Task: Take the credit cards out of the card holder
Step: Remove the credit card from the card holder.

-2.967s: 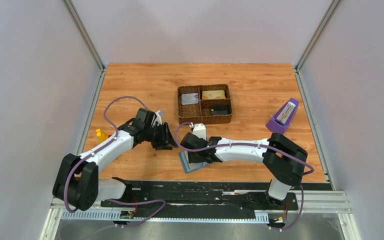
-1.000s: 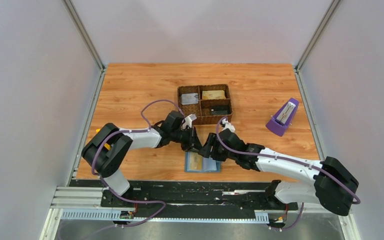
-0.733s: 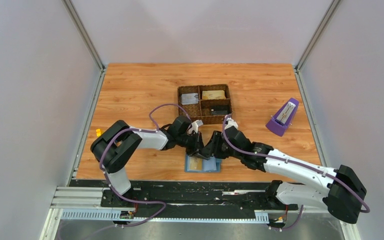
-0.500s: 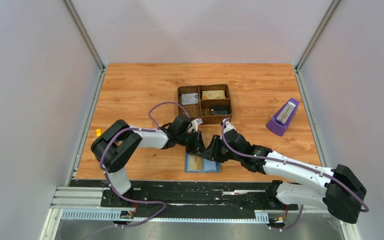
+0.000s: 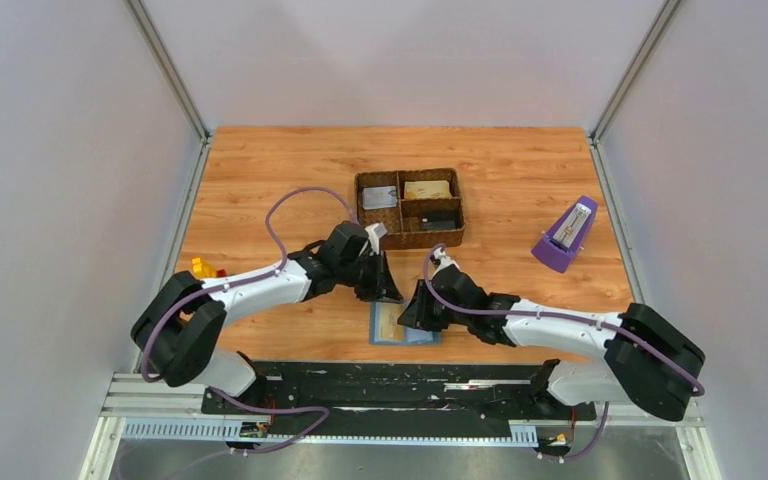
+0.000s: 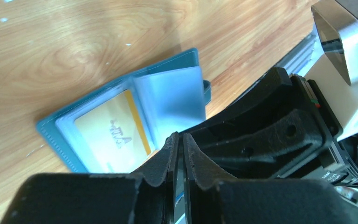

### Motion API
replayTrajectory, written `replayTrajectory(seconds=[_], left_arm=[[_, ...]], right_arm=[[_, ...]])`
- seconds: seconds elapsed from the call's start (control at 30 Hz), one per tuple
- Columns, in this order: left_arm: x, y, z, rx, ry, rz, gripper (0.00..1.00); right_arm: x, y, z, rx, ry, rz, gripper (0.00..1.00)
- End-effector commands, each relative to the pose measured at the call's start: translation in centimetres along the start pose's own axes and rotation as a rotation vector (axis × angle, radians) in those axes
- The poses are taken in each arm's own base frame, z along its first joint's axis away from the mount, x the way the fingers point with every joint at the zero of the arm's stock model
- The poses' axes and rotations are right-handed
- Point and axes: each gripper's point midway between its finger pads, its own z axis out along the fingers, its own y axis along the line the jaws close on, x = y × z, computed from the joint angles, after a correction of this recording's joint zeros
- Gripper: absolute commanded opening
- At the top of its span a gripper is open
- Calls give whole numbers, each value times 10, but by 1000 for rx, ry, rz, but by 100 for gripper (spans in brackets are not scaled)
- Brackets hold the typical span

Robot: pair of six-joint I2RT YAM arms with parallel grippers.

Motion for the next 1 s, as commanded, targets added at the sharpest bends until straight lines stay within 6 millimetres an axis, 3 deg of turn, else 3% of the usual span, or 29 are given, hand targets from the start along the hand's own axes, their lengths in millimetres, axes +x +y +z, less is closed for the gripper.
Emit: replayTrajectory(seconds=[0.0, 0.6, 0.97], left_arm=[[3, 21, -16, -121, -33, 15, 13], [38, 78, -8, -256, 40, -12, 7], [48, 90, -4, -266, 56, -28, 6]], right_arm=[[-13, 17, 7, -54, -32, 3, 23], [-12, -9, 27, 14, -12, 75, 23], [-8, -16, 29, 35, 3, 83, 24]])
